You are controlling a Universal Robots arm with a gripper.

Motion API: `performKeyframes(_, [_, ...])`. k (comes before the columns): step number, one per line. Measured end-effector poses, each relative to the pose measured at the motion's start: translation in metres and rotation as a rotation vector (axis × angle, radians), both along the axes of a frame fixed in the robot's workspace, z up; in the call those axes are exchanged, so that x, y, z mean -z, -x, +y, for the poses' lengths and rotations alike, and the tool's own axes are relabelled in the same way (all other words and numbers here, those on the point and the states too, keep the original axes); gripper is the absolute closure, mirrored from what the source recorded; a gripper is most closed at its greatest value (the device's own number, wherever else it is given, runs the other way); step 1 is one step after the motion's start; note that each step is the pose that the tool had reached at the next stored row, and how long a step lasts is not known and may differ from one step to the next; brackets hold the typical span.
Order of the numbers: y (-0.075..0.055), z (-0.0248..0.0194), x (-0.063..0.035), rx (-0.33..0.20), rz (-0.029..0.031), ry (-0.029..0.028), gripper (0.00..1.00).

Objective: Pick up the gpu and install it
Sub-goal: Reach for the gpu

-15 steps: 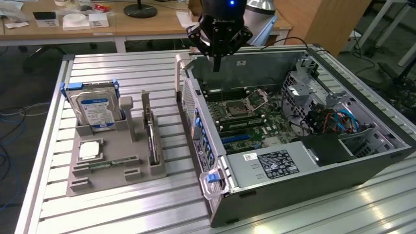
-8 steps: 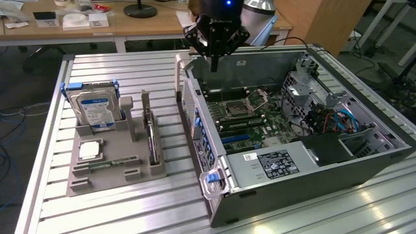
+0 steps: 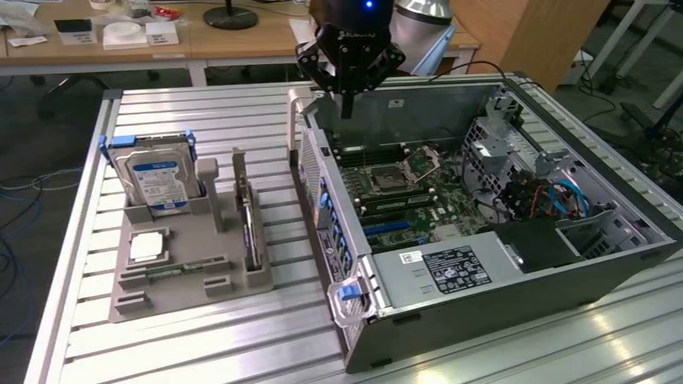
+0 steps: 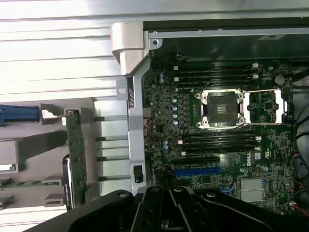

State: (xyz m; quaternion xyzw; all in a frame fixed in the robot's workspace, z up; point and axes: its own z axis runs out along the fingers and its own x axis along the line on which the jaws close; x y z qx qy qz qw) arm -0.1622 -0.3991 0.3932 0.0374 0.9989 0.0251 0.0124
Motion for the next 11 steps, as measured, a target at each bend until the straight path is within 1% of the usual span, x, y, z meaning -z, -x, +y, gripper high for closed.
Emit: performKeyframes(11, [0.011,-0.0003,0.0002,0.0,0.0,0.0,0.89])
